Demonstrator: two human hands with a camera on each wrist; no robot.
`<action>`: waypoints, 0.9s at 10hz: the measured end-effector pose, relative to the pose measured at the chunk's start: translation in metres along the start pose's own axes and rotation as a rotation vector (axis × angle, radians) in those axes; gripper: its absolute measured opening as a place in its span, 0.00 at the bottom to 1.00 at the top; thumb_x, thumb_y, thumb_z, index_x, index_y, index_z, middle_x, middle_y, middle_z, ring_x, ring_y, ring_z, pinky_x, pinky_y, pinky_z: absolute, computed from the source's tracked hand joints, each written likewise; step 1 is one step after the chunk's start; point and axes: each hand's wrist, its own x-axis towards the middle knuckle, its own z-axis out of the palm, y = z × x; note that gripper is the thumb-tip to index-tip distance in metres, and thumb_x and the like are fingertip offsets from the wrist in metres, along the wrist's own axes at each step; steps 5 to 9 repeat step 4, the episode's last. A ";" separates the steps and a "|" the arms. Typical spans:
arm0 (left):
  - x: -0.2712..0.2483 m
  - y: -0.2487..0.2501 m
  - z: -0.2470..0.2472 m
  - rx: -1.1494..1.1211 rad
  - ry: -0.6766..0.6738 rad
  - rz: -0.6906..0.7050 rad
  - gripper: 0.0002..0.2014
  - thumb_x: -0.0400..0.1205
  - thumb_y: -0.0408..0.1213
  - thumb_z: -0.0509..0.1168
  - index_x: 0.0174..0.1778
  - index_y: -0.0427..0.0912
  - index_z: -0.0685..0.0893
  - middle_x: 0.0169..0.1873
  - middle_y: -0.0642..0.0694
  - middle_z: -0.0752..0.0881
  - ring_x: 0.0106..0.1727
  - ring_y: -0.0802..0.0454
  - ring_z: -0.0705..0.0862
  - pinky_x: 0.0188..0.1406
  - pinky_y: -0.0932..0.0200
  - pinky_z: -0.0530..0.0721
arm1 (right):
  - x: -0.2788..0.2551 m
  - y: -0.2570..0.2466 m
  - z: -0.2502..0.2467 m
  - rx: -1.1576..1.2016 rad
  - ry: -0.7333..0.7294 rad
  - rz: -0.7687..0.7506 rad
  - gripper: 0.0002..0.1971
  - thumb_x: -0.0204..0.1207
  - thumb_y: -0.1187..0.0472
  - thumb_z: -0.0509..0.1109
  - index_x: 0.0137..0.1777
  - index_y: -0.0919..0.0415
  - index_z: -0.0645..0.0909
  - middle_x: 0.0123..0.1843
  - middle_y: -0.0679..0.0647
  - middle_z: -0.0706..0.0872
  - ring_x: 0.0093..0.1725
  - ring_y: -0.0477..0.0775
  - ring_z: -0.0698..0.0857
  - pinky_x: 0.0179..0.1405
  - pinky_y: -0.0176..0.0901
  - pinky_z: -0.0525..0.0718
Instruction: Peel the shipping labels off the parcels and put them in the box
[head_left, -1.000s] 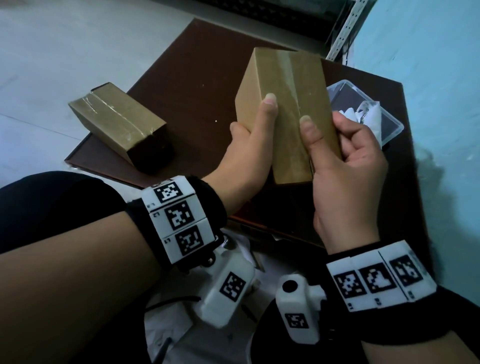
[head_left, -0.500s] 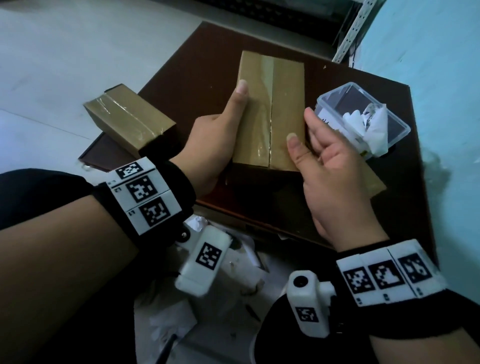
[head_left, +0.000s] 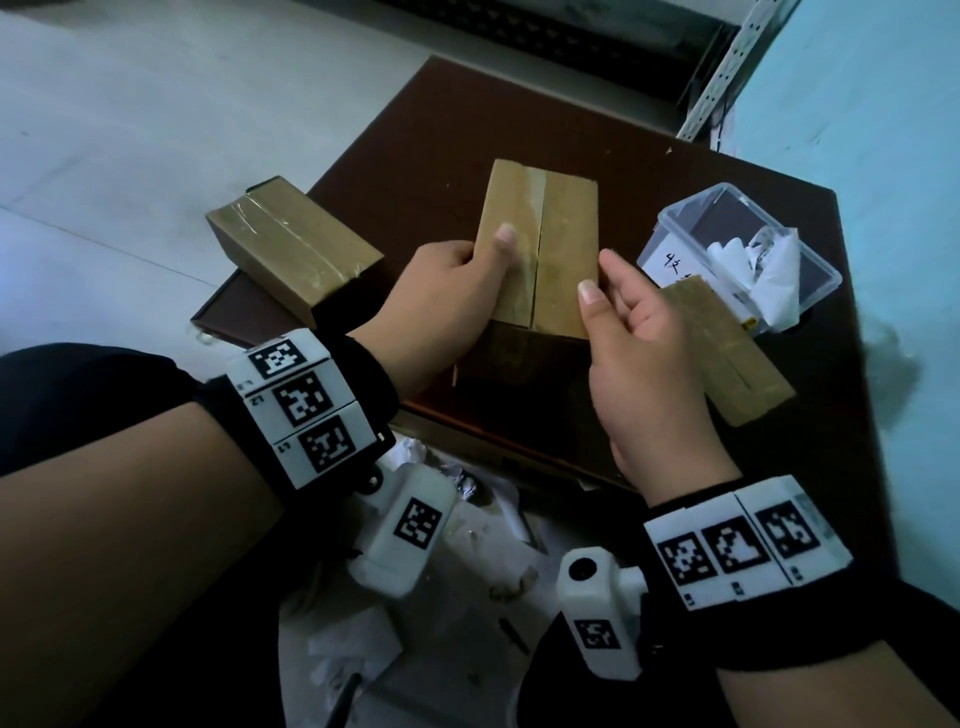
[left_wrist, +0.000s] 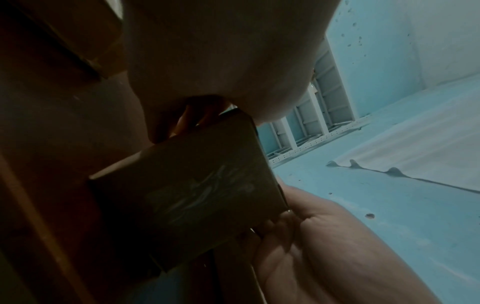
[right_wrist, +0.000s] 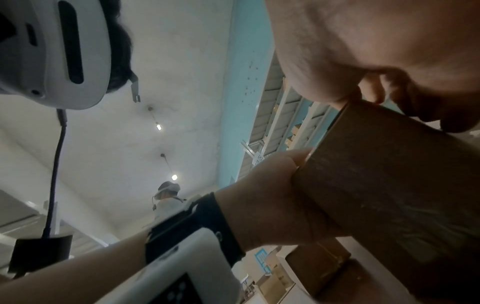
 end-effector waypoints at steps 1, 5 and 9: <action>0.002 0.001 0.001 0.005 -0.001 0.007 0.16 0.90 0.54 0.63 0.55 0.45 0.87 0.52 0.41 0.93 0.53 0.43 0.94 0.59 0.35 0.92 | -0.001 -0.004 -0.003 -0.108 0.119 -0.086 0.16 0.88 0.52 0.75 0.74 0.46 0.84 0.65 0.40 0.89 0.63 0.31 0.86 0.66 0.35 0.89; -0.007 0.017 0.003 0.414 0.315 0.497 0.16 0.89 0.49 0.67 0.67 0.42 0.82 0.65 0.46 0.82 0.66 0.49 0.78 0.68 0.56 0.78 | -0.007 -0.037 -0.013 -0.399 0.310 -0.169 0.22 0.80 0.69 0.71 0.30 0.54 0.65 0.28 0.50 0.70 0.24 0.44 0.68 0.22 0.30 0.68; -0.007 0.017 0.003 0.414 0.315 0.497 0.16 0.89 0.49 0.67 0.67 0.42 0.82 0.65 0.46 0.82 0.66 0.49 0.78 0.68 0.56 0.78 | -0.007 -0.037 -0.013 -0.399 0.310 -0.169 0.22 0.80 0.69 0.71 0.30 0.54 0.65 0.28 0.50 0.70 0.24 0.44 0.68 0.22 0.30 0.68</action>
